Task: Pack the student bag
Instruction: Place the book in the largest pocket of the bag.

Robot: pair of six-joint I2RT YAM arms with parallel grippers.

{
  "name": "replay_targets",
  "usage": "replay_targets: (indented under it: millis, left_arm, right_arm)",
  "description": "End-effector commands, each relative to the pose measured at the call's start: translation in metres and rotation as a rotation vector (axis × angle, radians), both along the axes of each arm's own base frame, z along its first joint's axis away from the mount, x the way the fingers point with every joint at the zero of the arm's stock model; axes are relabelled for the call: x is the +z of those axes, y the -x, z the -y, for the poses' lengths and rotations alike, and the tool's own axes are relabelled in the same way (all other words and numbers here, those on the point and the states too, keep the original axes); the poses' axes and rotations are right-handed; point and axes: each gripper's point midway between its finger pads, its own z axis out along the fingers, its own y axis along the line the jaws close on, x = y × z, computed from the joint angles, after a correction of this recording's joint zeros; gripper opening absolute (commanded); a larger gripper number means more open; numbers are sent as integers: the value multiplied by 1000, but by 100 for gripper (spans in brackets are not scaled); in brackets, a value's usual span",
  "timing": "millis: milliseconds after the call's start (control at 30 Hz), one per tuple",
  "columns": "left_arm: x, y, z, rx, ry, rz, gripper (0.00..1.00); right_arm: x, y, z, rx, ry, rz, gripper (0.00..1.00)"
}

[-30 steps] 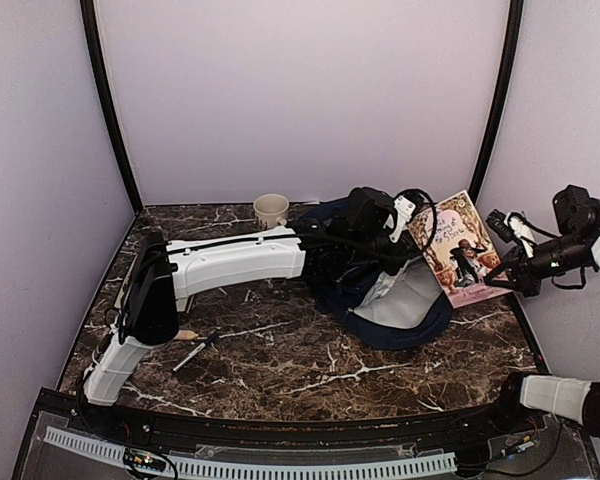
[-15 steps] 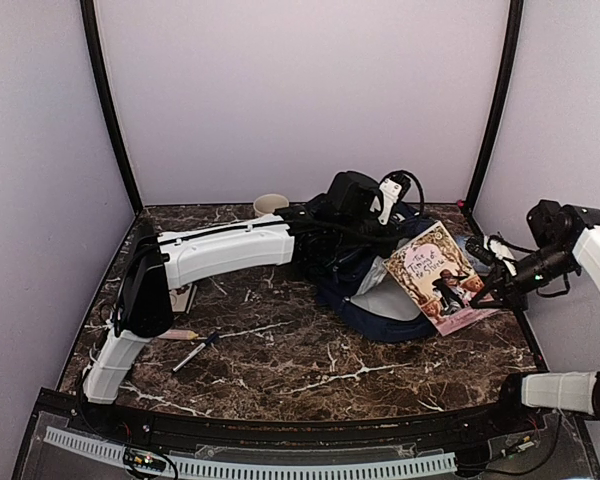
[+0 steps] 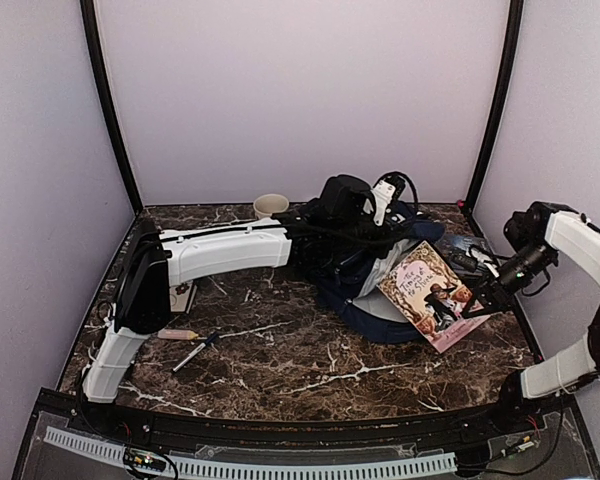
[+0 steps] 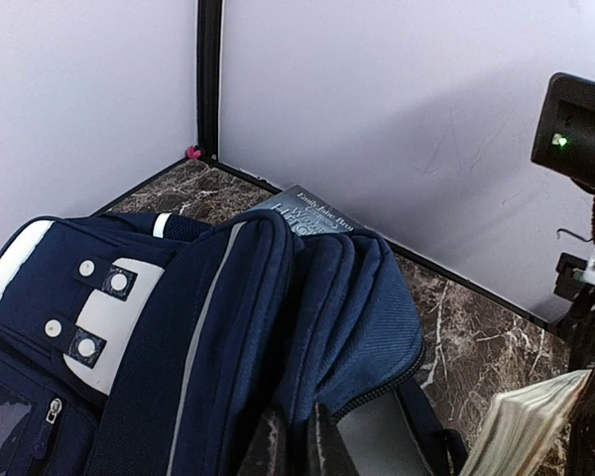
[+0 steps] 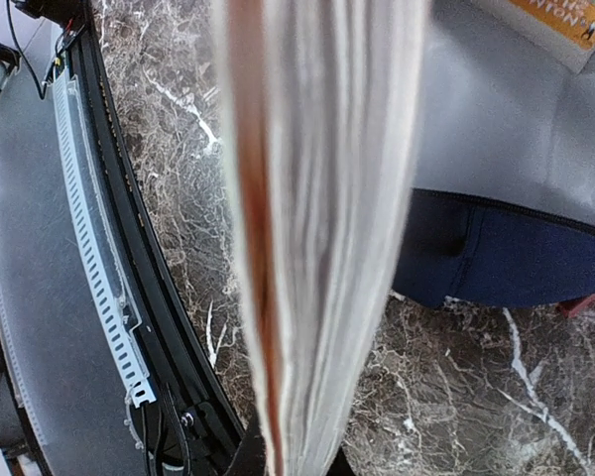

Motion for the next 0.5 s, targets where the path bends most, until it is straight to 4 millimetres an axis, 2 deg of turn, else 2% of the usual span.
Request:
replay_targets:
  millis: [0,167,267,367,467]
  left_arm:
    - [122,-3,-28,35,224,162,0]
    - [124,-5,-31,49,227,184,0]
    - [131,-2,-31,38,263,187,0]
    - [136,2,-29,19,290,180,0]
    - [137,5,-29,13,301,174,0]
  right_arm:
    - [-11,2,0,-5,7,-76,0]
    - [-26,11,-4,12,10,-164,0]
    - [-35,8,-2,-13,21,-242,0]
    - [-43,-1,-2,-62,34,-327,0]
    - [-40,-23,-5,-129,16,-387,0]
